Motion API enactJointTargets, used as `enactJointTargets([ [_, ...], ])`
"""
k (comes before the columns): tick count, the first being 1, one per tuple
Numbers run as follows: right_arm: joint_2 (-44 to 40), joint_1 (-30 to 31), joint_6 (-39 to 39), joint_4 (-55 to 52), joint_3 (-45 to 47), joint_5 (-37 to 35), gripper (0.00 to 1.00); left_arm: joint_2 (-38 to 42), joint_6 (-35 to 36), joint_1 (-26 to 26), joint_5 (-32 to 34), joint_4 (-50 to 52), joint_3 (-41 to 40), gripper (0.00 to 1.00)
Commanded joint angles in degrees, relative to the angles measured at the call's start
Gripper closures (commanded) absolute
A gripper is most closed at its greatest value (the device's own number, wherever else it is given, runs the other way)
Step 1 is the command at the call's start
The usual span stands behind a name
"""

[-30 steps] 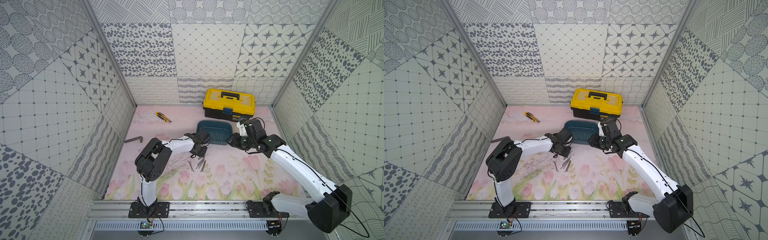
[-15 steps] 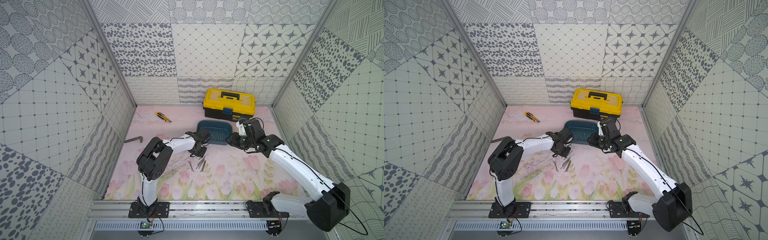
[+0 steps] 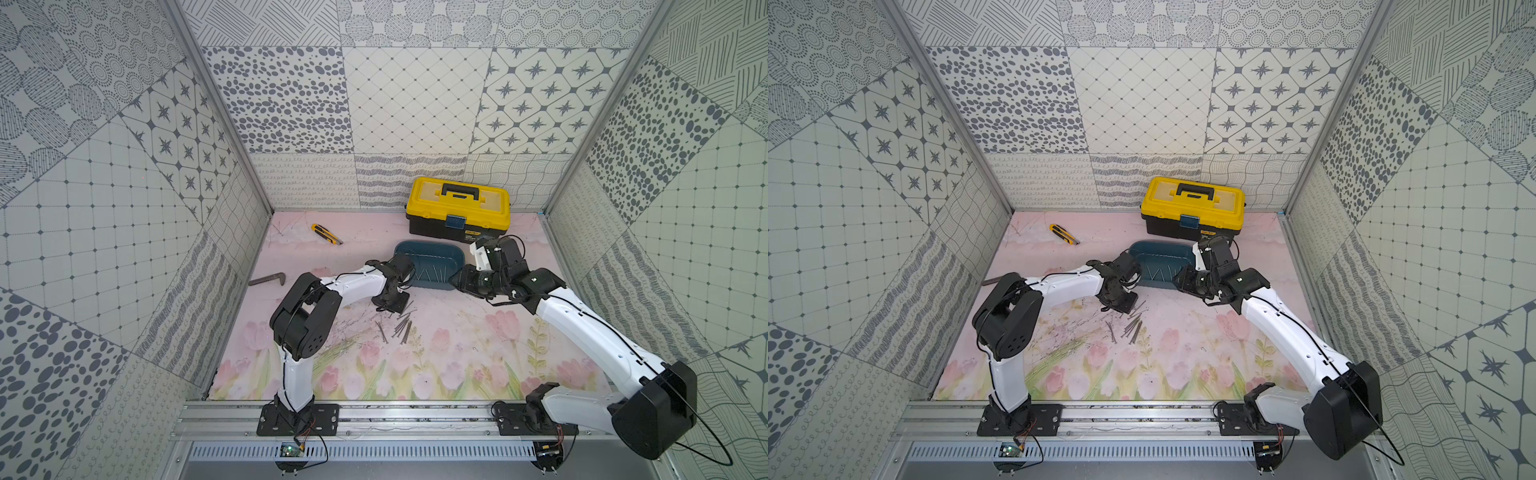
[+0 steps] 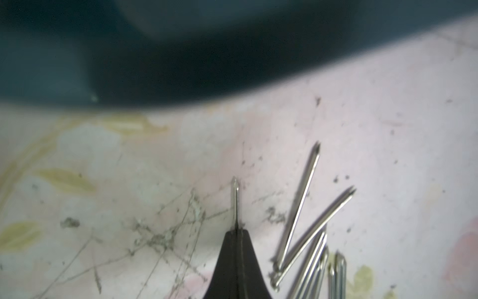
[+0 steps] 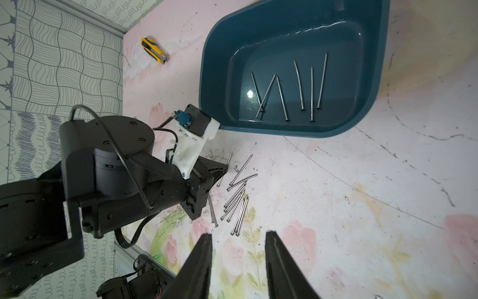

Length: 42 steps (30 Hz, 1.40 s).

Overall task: Put the nails on the desktop into the storage box
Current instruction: Pick up the nail from the center of the board.

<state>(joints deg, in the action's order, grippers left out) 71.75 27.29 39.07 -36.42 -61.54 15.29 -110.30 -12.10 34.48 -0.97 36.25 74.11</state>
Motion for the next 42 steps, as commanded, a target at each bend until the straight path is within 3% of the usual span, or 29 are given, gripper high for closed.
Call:
enactJointTargets([
  [1,0.9,-0.2,-1.9,2.4,-2.4,2.9,0.60,5.8,-5.6,-4.5,-15.7,7.8,-1.4,1.00],
  [9,2.4,0.0,-1.5,5.5,-1.7,8.8,0.59,11.7,-8.8,-7.1,-22.7,7.0,-1.0,1.00],
  [13,4.4,0.0,0.3,8.0,-2.0,15.1,0.57,15.3,-12.4,-8.4,-26.3,4.3,-2.1,1.00],
  [22,9.8,0.0,11.7,19.0,-2.3,27.2,0.39,22.9,-24.0,-11.5,-37.1,-10.1,-5.8,1.00],
  [30,13.8,0.5,21.4,28.4,-4.0,29.0,0.38,27.5,-28.8,-11.8,-41.0,-19.1,-7.5,1.00],
  [42,15.7,2.9,23.4,30.8,-6.2,28.7,0.40,30.6,-32.1,-12.0,-43.5,-23.6,-9.1,1.00],
])
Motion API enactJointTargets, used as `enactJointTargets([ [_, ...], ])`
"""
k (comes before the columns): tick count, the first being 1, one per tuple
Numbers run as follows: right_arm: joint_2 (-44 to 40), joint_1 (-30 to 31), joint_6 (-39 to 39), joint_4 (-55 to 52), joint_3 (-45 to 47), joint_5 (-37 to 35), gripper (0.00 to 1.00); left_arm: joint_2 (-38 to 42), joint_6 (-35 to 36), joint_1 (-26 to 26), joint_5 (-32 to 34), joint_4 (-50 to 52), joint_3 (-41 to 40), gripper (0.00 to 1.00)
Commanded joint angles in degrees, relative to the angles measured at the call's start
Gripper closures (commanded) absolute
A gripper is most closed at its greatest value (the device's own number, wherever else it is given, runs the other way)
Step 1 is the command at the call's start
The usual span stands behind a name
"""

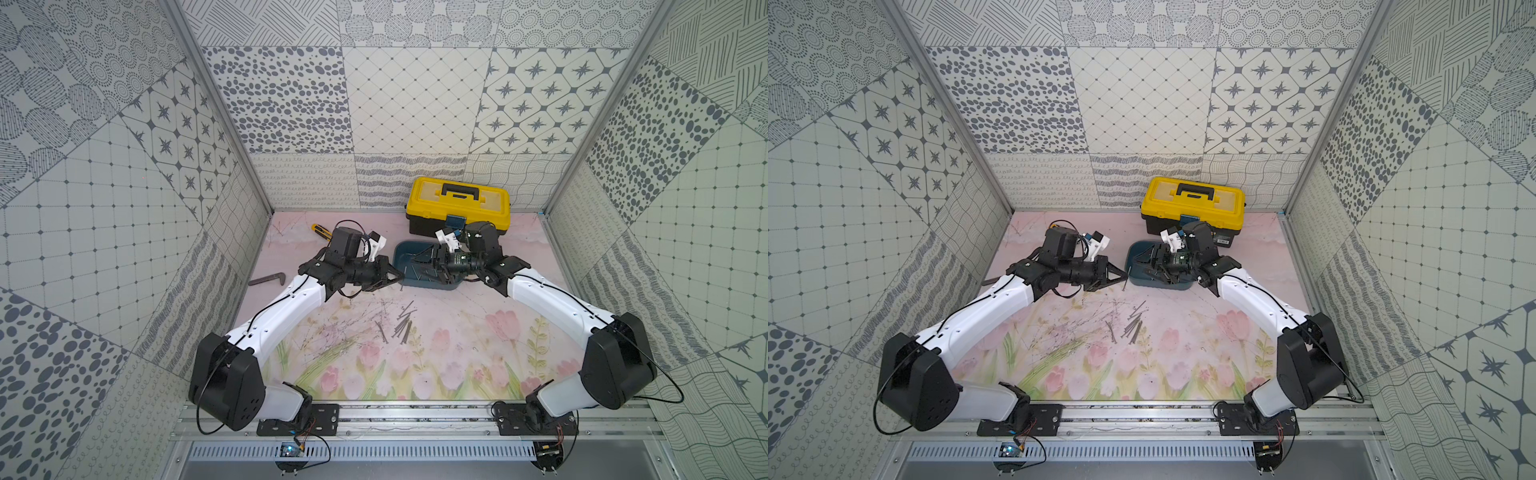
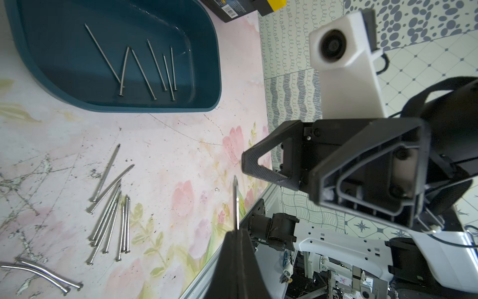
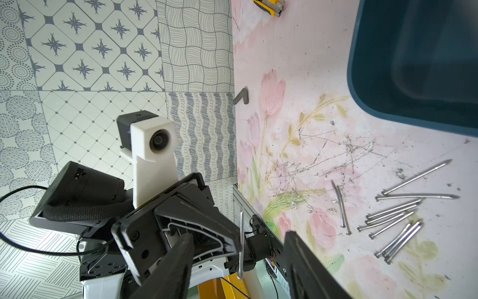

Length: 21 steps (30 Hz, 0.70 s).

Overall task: Put the nails on the desktop into the storage box
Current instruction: Pick up the nail from the center of the board.

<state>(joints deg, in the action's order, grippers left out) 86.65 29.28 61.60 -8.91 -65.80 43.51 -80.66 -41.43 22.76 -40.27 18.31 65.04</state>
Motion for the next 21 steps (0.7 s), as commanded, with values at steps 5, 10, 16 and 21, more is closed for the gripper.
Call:
enactJointTargets([
  [5,1.3,2.1,1.5,4.1,-1.9,0.0,0.44,1.1,-3.3,-0.4,-4.5,-6.4,0.0,1.00],
  [10,1.9,3.0,2.7,5.7,-1.7,-0.5,0.48,1.3,-4.0,-0.3,-4.9,-7.5,-0.4,1.00],
  [16,2.2,3.1,4.2,7.5,-1.5,-2.6,0.52,1.6,-3.9,-0.4,-5.2,-7.5,-0.5,1.00],
  [21,2.2,3.1,6.6,10.4,-0.7,-4.5,0.58,1.6,-4.0,-0.4,-5.2,-7.7,-0.8,1.00],
])
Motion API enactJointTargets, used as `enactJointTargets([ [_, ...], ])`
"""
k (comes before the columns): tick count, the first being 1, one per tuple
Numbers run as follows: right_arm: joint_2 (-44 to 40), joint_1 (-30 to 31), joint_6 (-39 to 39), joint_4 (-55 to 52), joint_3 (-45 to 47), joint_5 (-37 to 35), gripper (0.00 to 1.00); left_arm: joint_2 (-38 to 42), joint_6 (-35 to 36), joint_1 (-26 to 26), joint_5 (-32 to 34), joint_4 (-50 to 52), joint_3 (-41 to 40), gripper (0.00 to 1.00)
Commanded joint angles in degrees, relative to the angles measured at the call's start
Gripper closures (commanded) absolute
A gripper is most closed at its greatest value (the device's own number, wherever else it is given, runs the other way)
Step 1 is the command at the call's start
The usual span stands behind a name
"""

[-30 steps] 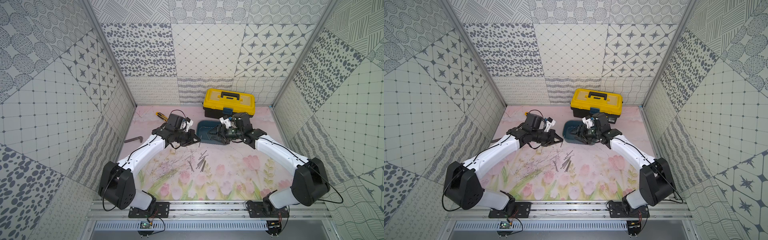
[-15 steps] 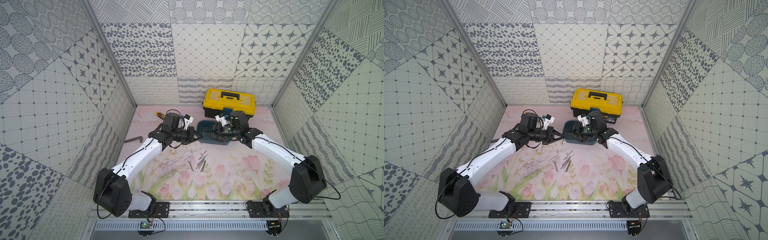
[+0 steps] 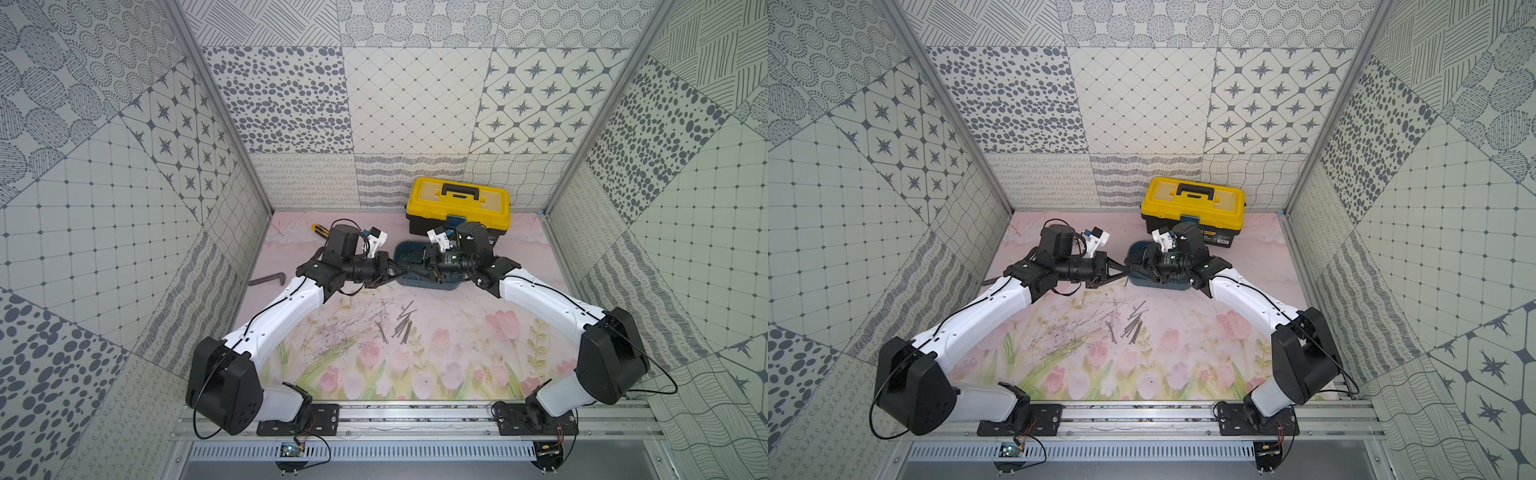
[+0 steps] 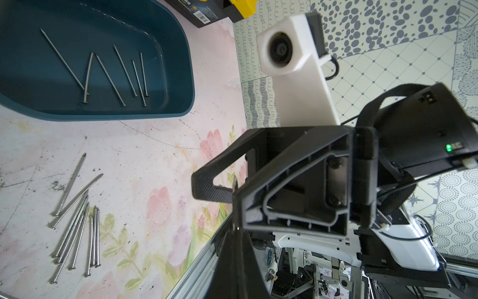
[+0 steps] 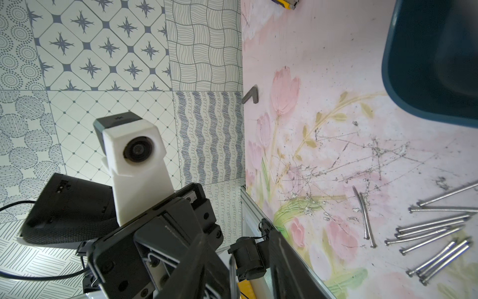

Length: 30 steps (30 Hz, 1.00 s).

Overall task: Put the nails on the desktop into the storage box
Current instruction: Pick up the nail from the center of the board.

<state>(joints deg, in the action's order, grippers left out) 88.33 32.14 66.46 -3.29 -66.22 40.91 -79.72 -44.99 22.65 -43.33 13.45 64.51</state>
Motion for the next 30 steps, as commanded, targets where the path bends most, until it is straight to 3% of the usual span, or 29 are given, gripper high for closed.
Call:
enactJointTargets([
  [1,0.6,0.1,2.3,5.4,-0.1,-2.1,0.58,0.6,-0.5,-0.2,-2.2,-2.8,-0.3,1.00],
  [13,0.4,0.1,2.7,6.0,1.1,-2.3,0.62,0.8,-0.9,-0.4,-1.9,-3.5,-0.5,1.00],
  [26,-0.7,0.2,2.4,5.4,2.2,-2.0,0.75,0.5,-1.7,-0.7,-1.8,-5.0,-0.4,1.00],
  [30,-0.7,0.2,2.2,5.3,1.9,-2.0,0.85,0.2,-1.7,-0.7,-1.5,-4.9,-0.5,1.00],
])
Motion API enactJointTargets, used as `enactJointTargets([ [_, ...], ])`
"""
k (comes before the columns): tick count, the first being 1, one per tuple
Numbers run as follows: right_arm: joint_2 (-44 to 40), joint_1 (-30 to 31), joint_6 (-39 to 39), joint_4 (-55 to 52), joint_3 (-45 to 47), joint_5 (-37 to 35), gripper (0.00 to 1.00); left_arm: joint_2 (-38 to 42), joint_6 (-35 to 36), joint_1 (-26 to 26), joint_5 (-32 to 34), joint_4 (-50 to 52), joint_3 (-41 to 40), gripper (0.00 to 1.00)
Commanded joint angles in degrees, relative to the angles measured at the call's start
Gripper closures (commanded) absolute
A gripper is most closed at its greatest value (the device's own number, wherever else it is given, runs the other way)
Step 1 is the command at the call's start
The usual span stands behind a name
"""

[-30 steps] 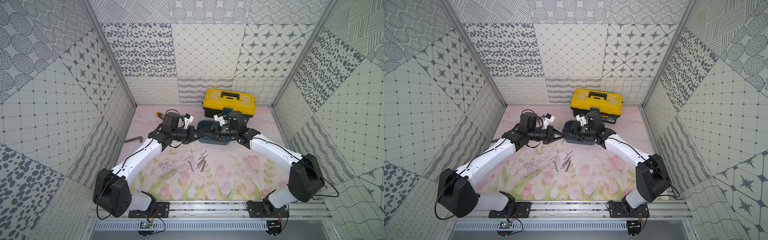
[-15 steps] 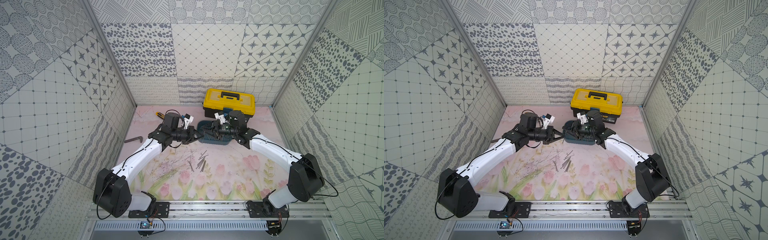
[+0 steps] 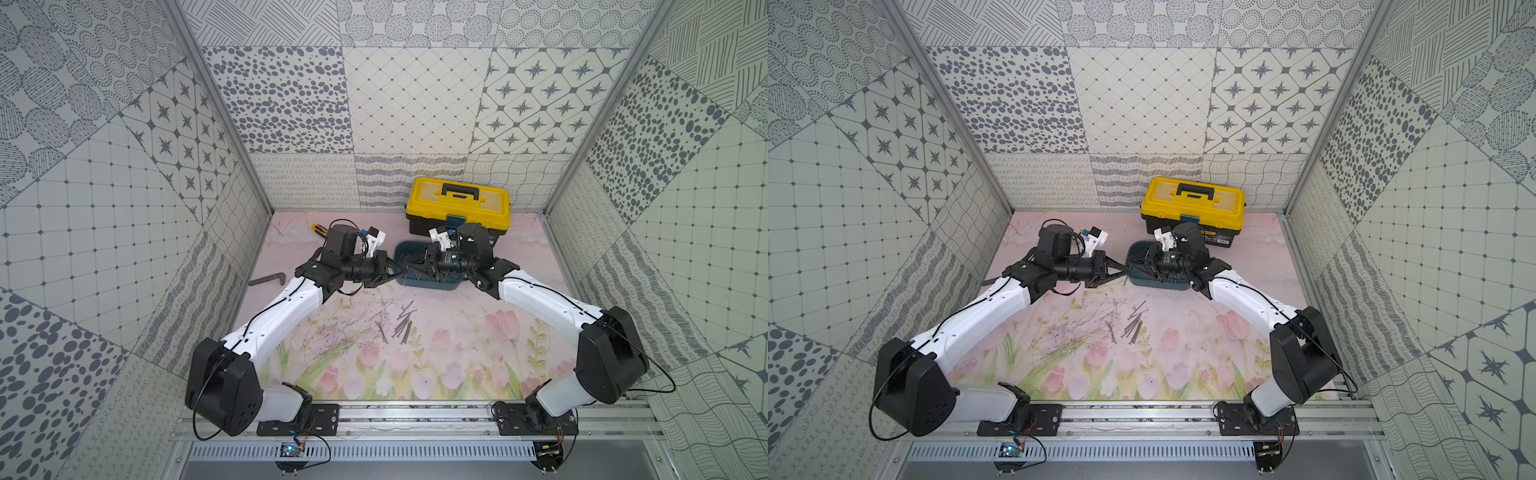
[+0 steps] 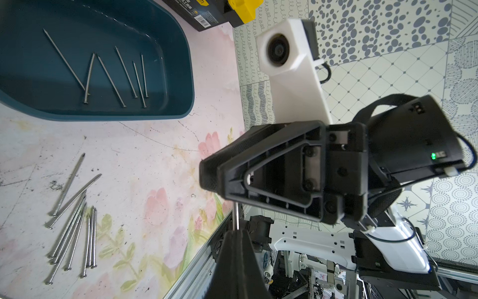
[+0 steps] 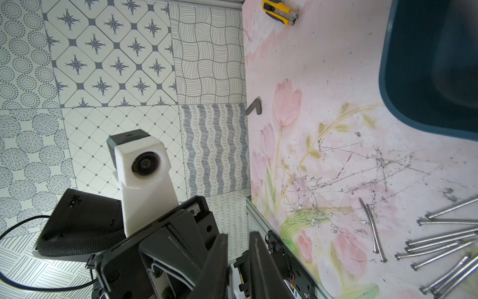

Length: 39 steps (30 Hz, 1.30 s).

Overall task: Put the nails on the desktop into the storage box
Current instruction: Pick up the nail from the center of the board, then place the nail in the storage box.

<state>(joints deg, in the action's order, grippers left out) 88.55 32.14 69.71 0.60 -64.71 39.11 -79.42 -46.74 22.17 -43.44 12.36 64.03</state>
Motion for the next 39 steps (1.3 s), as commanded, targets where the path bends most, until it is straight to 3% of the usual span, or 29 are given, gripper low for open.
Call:
enactJointTargets([
  [1,-0.9,0.2,-1.1,1.4,0.3,-0.2,0.88,-0.1,0.1,-0.2,-1.5,-3.9,0.0,1.00],
  [5,-1.0,0.2,-1.4,1.1,0.1,-0.5,1.00,-0.5,0.2,-0.2,-1.4,-4.0,0.0,1.00],
  [10,-1.8,0.2,-6.0,-4.6,-2.0,-2.1,1.00,-1.3,-0.1,-0.6,-2.8,-4.2,0.7,0.97],
  [13,-1.9,-0.7,-9.3,-9.7,-4.0,-2.9,1.00,-0.8,-0.1,-1.3,-2.7,-3.6,1.8,0.46],
  [14,-1.7,-1.4,-10.2,-11.2,-4.6,-2.9,1.00,-0.6,0.2,-1.7,-2.6,-3.2,1.9,0.37],
  [15,-1.4,-2.1,-11.0,-12.5,-5.1,-2.9,1.00,-0.1,0.5,-2.0,-2.7,-2.7,2.2,0.30],
  [18,-0.1,-4.7,-15.4,-18.3,-8.7,-3.8,1.00,1.0,2.3,-3.1,-2.8,-0.2,2.8,0.21],
  [21,3.8,-7.1,-23.1,-27.6,-15.8,-5.6,1.00,2.4,5.0,-3.7,-1.7,3.5,2.9,0.03],
  [30,20.1,-9.7,-43.6,-54.7,-39.4,-19.6,1.00,6.7,14.7,-3.9,7.6,19.0,2.7,0.00],
  [34,25.0,-9.7,-47.5,-58.5,-45.7,-25.5,1.00,7.6,17.9,-3.9,15.0,24.3,2.0,0.01],
  [39,29.4,-9.6,-51.5,-59.8,-50.0,-31.3,1.00,11.2,20.2,-3.8,19.7,22.7,-2.6,0.00],
])
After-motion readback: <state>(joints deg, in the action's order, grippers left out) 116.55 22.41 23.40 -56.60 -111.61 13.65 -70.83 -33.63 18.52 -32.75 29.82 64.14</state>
